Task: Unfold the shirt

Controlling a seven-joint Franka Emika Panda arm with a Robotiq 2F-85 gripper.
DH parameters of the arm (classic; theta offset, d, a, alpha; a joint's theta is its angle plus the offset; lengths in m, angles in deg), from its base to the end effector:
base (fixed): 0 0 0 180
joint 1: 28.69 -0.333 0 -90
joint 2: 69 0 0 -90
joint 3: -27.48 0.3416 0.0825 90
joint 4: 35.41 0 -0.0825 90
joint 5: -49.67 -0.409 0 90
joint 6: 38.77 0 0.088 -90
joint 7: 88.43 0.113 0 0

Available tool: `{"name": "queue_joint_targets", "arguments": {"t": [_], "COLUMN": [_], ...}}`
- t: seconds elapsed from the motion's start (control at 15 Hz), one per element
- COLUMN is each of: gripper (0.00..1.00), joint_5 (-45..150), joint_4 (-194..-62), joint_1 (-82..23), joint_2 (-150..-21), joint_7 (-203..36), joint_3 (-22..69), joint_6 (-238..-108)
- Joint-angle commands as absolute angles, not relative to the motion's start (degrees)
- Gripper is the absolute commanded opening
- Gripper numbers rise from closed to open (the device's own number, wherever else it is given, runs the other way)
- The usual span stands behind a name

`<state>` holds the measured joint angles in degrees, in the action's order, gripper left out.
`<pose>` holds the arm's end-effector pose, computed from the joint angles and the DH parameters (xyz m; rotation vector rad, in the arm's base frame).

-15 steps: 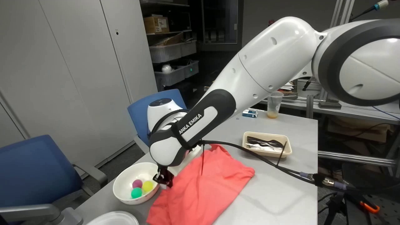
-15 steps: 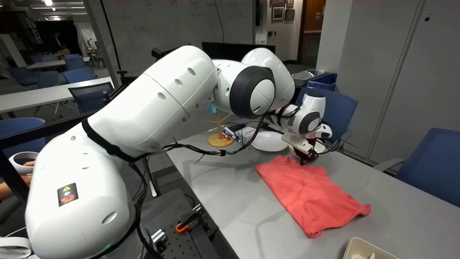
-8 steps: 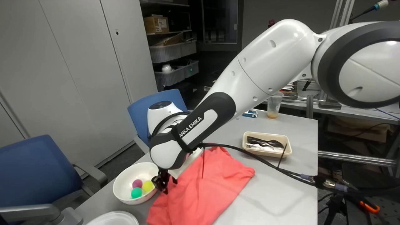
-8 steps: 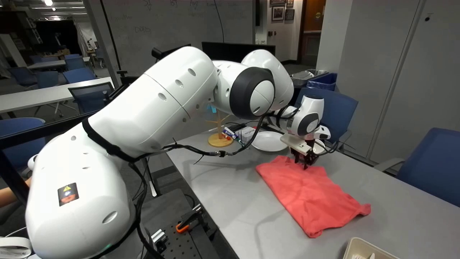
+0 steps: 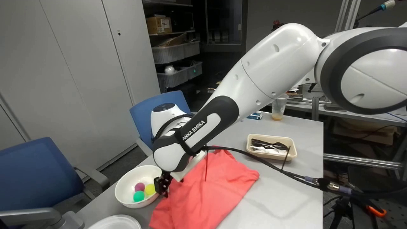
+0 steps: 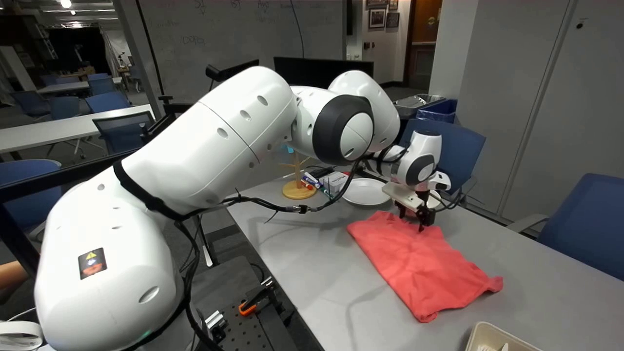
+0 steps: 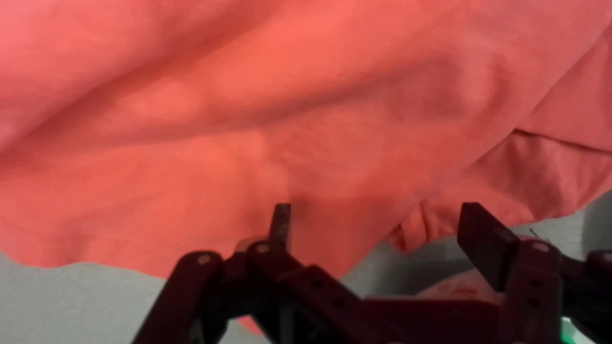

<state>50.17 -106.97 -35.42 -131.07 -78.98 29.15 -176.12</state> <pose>0.7810 0.1092 0.0908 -3.1108 0.0442 -0.0958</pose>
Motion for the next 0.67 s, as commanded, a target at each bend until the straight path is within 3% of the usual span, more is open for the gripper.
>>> {"name": "queue_joint_targets", "arguments": {"t": [0.0, 0.07, 0.6], "gripper": [0.88, 0.70, 0.10], "joint_5": [49.25, 49.29, 49.44], "joint_4": [-102.86, -102.66, -101.79], "joint_1": [-35.83, -35.91, -36.12], "joint_2": [-133.86, -134.03, -134.79], "joint_7": [-77.62, -77.40, -76.04], "joint_3": [28.39, 28.31, 27.85], "joint_6": [-174.39, -174.31, -174.45]}}
